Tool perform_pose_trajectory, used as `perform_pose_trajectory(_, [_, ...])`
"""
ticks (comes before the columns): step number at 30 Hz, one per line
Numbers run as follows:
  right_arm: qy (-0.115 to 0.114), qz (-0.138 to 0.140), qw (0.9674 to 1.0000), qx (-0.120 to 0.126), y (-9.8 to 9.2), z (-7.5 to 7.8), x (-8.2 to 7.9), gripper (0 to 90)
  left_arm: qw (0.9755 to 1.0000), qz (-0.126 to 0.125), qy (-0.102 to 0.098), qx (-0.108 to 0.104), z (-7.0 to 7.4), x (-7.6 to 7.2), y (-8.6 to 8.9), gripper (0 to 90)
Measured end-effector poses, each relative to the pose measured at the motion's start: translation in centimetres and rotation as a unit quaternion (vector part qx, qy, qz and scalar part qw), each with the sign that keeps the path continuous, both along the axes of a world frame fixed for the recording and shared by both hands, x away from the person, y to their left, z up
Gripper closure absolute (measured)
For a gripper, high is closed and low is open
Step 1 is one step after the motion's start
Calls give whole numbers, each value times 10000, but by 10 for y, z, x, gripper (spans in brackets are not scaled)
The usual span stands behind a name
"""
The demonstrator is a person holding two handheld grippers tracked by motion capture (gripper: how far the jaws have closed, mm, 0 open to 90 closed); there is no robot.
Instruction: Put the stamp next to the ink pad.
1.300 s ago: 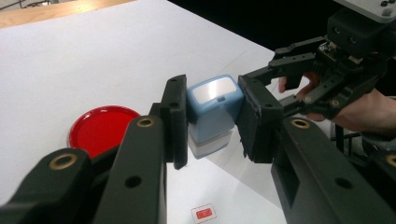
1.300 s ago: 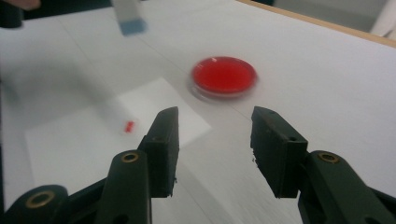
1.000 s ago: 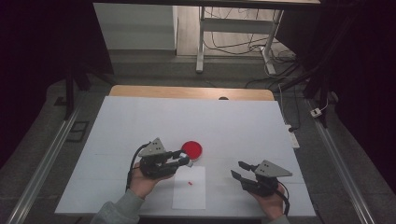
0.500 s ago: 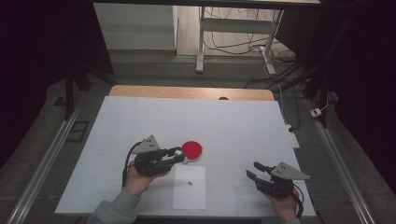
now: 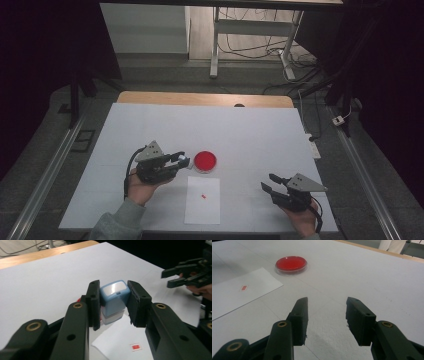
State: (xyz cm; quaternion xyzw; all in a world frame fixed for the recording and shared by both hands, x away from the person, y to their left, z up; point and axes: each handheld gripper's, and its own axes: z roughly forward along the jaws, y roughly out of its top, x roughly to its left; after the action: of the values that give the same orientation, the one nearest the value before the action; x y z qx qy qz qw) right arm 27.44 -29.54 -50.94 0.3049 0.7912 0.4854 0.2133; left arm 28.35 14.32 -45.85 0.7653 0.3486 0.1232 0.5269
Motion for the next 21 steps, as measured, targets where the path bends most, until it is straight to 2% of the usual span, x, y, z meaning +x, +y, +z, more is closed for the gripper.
perform_pose_trajectory(15, [60, -4, 10000, -52, 1, -2, 2, 519, 9986, 414, 13, 336, -9, 13, 13, 653])
perform_pose_trajectory(21, [77, -19, 9999, -88, 2, -3, 2, 517, 9961, 600, 90, 644, -20, 22, 14, 653])
